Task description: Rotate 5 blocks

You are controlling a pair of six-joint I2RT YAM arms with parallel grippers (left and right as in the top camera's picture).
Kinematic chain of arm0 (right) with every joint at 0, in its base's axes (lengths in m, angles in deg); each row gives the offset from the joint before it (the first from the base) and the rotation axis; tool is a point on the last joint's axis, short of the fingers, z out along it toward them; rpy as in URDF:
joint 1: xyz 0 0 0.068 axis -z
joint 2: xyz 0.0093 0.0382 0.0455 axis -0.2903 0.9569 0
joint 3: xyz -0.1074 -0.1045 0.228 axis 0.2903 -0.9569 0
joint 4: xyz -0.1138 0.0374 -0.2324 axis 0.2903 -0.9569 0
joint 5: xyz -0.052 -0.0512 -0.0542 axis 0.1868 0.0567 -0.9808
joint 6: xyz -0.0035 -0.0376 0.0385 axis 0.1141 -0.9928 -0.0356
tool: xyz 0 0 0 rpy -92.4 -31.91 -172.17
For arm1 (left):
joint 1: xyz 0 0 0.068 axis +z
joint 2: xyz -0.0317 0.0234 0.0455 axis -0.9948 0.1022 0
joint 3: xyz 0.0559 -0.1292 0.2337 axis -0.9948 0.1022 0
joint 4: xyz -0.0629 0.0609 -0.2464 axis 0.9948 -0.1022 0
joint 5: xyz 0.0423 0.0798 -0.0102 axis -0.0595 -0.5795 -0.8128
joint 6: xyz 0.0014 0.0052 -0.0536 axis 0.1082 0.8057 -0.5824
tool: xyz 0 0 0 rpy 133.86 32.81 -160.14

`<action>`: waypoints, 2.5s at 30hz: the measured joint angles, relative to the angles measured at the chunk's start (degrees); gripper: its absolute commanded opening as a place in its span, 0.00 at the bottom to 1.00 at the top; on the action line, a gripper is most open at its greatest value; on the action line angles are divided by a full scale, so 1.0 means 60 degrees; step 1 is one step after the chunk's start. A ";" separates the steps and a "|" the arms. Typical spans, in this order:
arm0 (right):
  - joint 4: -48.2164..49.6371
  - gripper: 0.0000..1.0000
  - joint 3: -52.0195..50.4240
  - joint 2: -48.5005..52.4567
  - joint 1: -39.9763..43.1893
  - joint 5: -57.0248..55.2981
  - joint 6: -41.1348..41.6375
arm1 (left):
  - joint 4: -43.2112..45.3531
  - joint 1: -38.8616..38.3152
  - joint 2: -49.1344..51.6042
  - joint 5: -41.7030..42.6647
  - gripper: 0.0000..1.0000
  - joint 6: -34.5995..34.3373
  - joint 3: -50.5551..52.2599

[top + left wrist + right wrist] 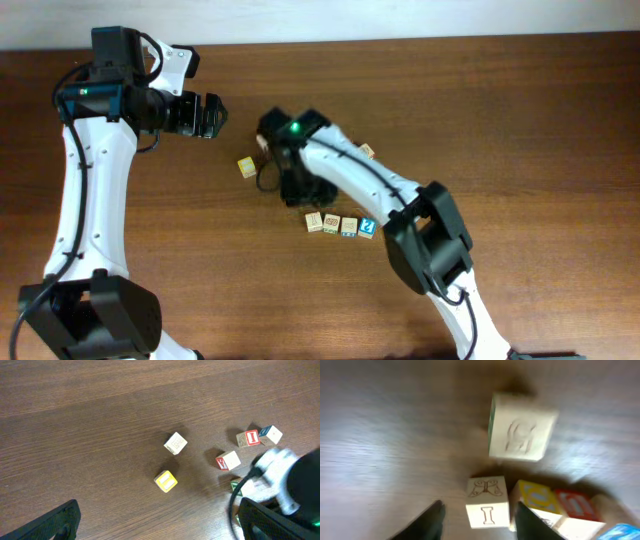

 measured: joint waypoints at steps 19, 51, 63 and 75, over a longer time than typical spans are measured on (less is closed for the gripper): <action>0.2626 0.57 0.0780 0.0357 0.1475 -0.1031 -0.1421 | 0.0000 0.0000 0.0000 0.0000 0.99 0.0000 0.0000; 0.6113 0.26 0.0812 0.1818 0.0714 0.0372 -0.5096 | 0.0000 0.0000 0.0000 0.0000 0.99 0.0000 0.0000; 0.0725 0.24 -0.0025 -0.1392 0.0372 0.0412 -0.1290 | -0.0004 0.0000 0.0000 0.0000 0.99 0.0000 0.0000; 0.3391 0.37 -0.3293 -0.1231 -0.1031 -0.0612 0.0379 | 0.0000 -0.0007 0.0000 0.0000 0.99 0.0000 0.0000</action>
